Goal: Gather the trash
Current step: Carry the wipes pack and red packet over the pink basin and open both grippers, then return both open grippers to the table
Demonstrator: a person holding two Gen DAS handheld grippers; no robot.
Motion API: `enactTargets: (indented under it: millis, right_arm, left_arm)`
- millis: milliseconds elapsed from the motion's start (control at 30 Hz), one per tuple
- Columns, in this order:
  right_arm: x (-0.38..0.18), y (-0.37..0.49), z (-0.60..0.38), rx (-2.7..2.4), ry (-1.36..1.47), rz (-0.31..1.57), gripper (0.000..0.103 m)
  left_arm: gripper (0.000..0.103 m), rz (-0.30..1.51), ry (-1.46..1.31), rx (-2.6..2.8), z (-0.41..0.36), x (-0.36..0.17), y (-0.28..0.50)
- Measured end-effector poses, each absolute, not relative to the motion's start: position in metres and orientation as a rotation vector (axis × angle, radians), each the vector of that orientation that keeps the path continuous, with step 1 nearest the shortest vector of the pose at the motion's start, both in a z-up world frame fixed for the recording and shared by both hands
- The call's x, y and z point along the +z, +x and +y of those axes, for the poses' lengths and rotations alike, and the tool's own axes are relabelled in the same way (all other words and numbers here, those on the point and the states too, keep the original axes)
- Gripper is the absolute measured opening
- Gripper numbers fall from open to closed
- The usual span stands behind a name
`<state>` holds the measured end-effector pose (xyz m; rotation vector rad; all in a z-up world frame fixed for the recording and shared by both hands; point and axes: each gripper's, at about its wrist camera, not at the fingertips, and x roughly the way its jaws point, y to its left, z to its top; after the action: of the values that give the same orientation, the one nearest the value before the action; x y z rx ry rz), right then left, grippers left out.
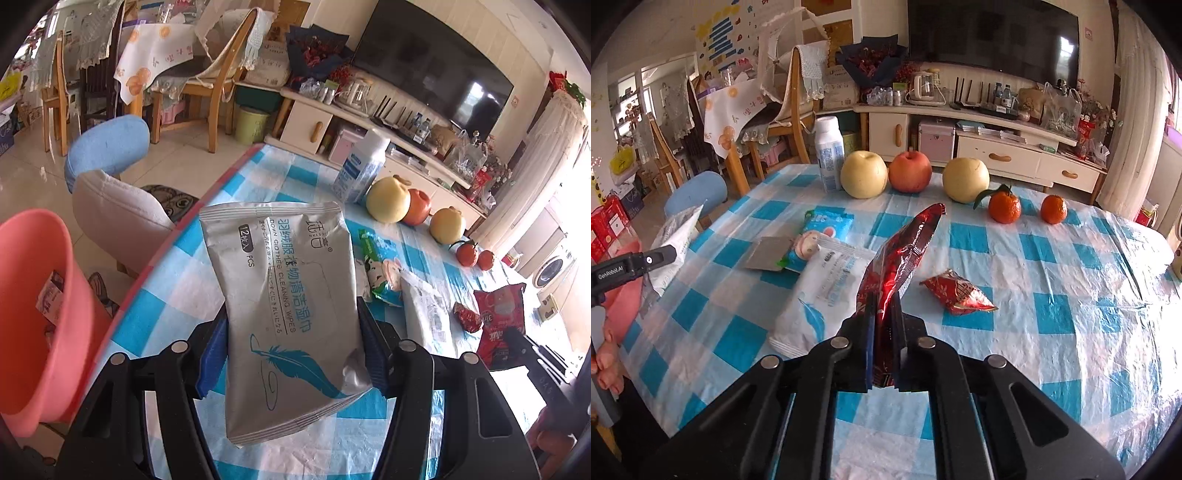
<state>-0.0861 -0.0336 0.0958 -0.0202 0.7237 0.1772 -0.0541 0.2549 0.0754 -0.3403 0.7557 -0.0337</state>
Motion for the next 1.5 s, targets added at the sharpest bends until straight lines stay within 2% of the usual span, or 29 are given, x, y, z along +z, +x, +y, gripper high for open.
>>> enactTargets:
  millis: [333,567,867,1000,1033,1100,1133,1167,1233,1333,1400,1500]
  right_arm:
    - [0.146,-0.111,0.050,0.404,0.013,0.639,0.008]
    - [0.161,-0.117,0.144,0.620,0.025,0.649,0.008]
    - [0.163,-0.121,0.275,0.831,-0.061,0.660,0.009]
    - [0.147,-0.120,0.323,0.867,-0.114,0.688,0.010]
    - [0.140,-0.120,0.331,0.870,-0.129,0.701,0.013]
    - [0.128,-0.122,0.344,0.849,-0.177,0.704,0.036]
    - [0.124,-0.124,0.346,0.841,-0.184,0.703,0.055]
    - [0.122,-0.124,0.343,0.834,-0.173,0.700,0.063]
    - [0.119,-0.124,0.332,0.815,-0.141,0.702,0.065]
    - [0.123,-0.122,0.305,0.748,-0.118,0.690,0.078]
    - [0.127,-0.125,0.285,0.714,-0.103,0.677,0.079]
    - [0.132,-0.130,0.256,0.645,-0.112,0.658,0.085]
  left_arm:
    - [0.063,0.655,-0.368,0.028,0.294,0.102,-0.081]
    - [0.064,0.592,-0.438,0.173,0.363,0.113,-0.107]
    - [0.064,0.603,-0.632,0.429,0.485,0.079,-0.136]
    - [0.067,0.634,-0.692,0.491,0.518,0.061,-0.143]
    - [0.068,0.635,-0.702,0.498,0.522,0.058,-0.143]
    - [0.072,0.637,-0.701,0.537,0.531,0.053,-0.143]
    - [0.074,0.632,-0.696,0.552,0.532,0.052,-0.143]
    - [0.078,0.627,-0.693,0.570,0.535,0.050,-0.145]
    - [0.081,0.596,-0.686,0.600,0.537,0.051,-0.148]
    - [0.083,0.526,-0.657,0.614,0.531,0.056,-0.148]
    - [0.088,0.475,-0.632,0.598,0.520,0.061,-0.150]
    - [0.089,0.409,-0.597,0.565,0.503,0.072,-0.148]
